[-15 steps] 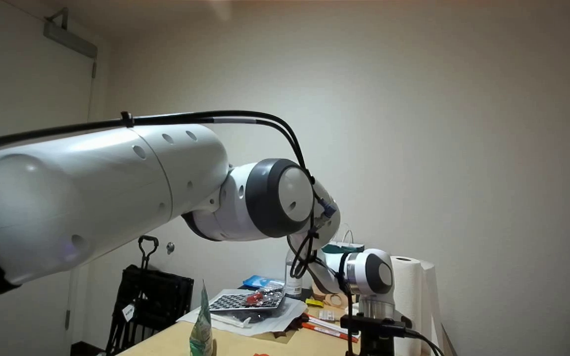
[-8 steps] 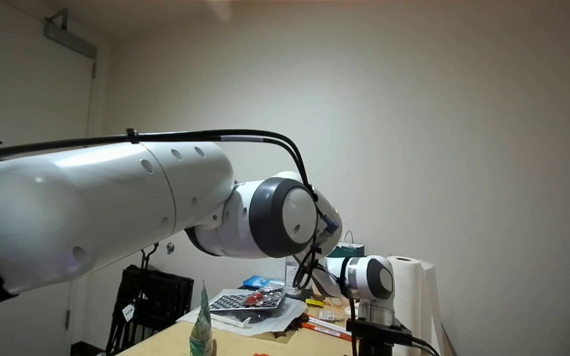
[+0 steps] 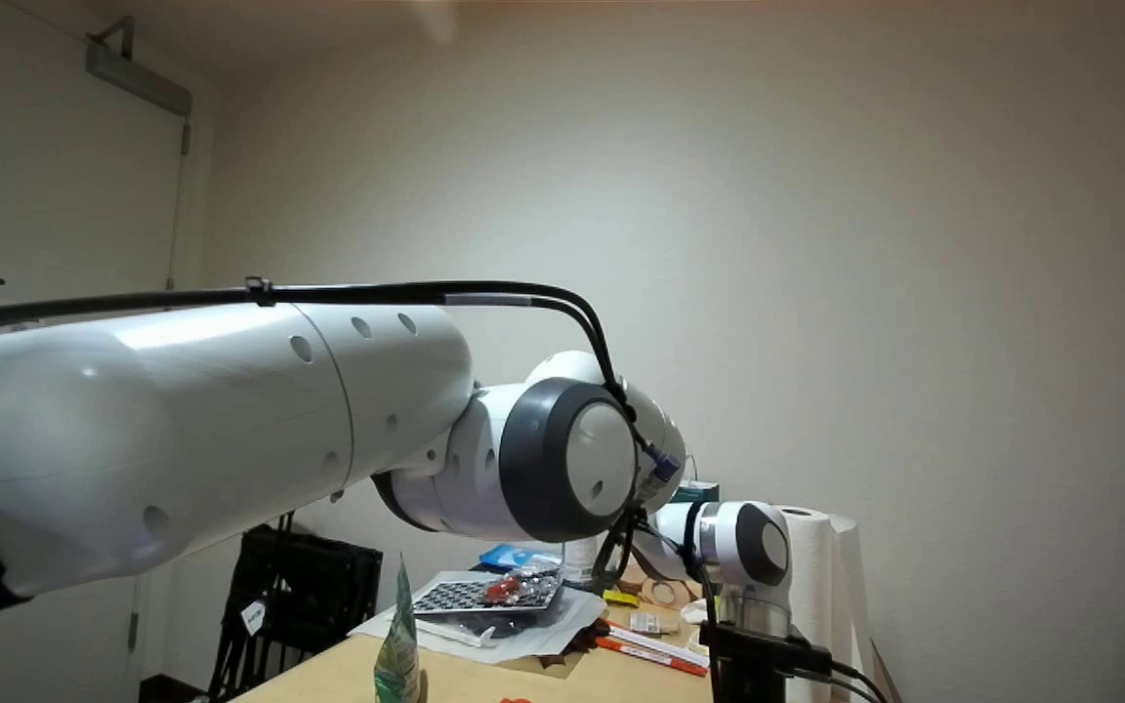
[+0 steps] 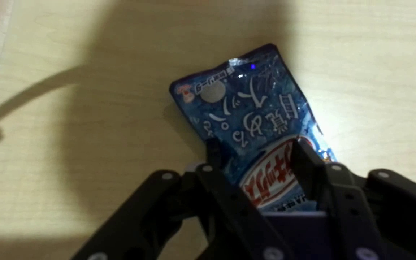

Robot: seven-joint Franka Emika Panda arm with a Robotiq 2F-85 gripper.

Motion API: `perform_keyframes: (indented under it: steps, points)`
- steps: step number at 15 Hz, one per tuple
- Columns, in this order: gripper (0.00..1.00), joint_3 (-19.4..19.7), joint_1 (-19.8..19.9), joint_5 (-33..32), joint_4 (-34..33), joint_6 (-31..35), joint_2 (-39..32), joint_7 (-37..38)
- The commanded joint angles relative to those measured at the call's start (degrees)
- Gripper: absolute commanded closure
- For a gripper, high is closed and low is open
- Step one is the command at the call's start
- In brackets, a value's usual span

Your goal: Pick the blue sachet and put it on top of the red sachet

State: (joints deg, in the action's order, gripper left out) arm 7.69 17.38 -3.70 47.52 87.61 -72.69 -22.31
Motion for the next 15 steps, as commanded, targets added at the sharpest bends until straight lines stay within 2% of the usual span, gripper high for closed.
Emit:
perform_keyframes:
  steps: [1,3,7,11,15]
  points:
    - [0.78,-1.61,1.72,-0.58,-5.06,-4.24,-2.68,-1.68]
    - [0.91,-0.84,1.49,0.42,-5.80,-5.43,-2.94,-1.44]
    - [0.99,-0.66,1.35,0.55,-7.36,-7.63,-3.04,0.11]
    - [0.94,-0.41,-0.93,0.08,-4.70,-7.69,0.64,2.32]
    - [0.94,-0.56,-4.09,0.45,-2.28,-6.94,4.84,5.85]
